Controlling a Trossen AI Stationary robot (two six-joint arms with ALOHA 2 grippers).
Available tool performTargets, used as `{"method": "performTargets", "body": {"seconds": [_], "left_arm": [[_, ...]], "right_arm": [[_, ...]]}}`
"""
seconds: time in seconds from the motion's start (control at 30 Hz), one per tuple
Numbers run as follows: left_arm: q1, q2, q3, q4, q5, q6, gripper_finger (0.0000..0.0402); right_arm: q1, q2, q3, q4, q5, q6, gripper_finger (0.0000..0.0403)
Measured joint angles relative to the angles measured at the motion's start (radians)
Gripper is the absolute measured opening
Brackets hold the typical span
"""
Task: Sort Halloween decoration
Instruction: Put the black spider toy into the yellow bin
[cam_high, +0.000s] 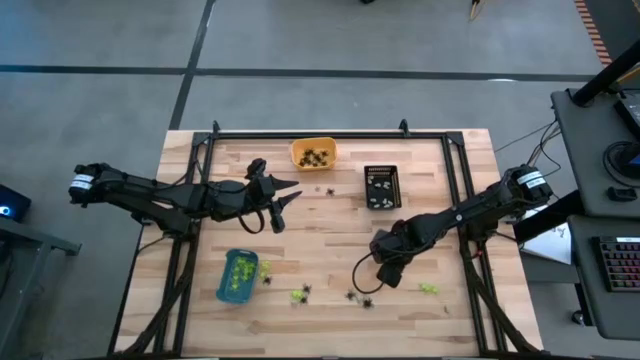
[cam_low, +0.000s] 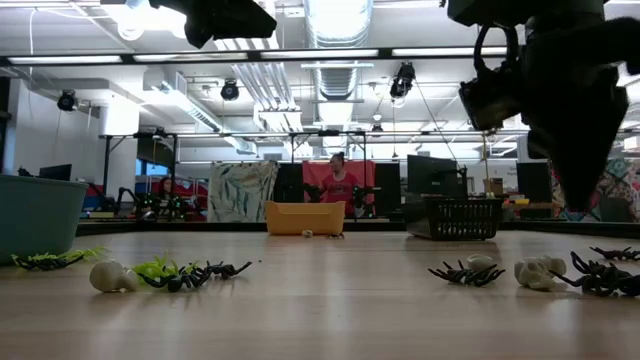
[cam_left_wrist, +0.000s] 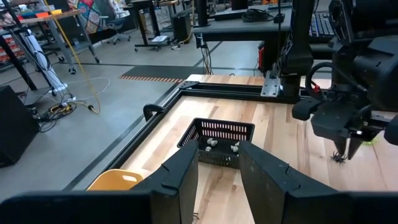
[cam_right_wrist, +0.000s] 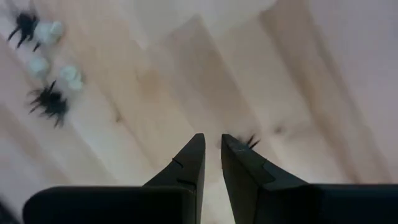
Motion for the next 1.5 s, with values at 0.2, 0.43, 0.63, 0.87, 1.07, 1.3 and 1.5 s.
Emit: {"method": "performTargets", "body": {"seconds": [0.2, 0.43, 0.63, 0.87, 1.07, 1.3, 1.5], "left_arm": [[0.000, 0.000, 0.000, 0.000, 0.000, 0.000, 0.0100], [0.000, 0.000, 0.000, 0.000, 0.001, 0.000, 0.0100], [0.000, 0.000, 0.000, 0.000, 0.001, 0.000, 0.0100], [0.000, 0.000, 0.000, 0.003, -0.009, 0.000, 0.0100], [0.001, -0.001, 0.000, 0.013, -0.012, 0.000, 0.0100], [0.001, -0.001, 0.000, 0.020, -0.013, 0.000, 0.0100], [0.001, -0.001, 0.000, 0.021, -0.015, 0.000, 0.0100]], "right_arm": [[0.002, 0.000, 0.000, 0.003, 0.033, 0.101, 0.0077], [-0.006, 0.001, -0.004, -0.066, 0.038, 0.106, 0.0157], [0.035, 0.001, -0.010, -0.056, 0.031, 0.138, 0.0158], [0.087, 0.040, -0.010, 0.023, 0.046, 0.187, 0.0133], [0.093, 0.132, -0.003, 0.018, 0.043, 0.187, 0.0128], [0.094, 0.153, 0.012, 0.005, 0.049, 0.159, 0.0127], [0.093, 0.147, 0.051, -0.093, 0.114, 0.135, 0.0115]]}}
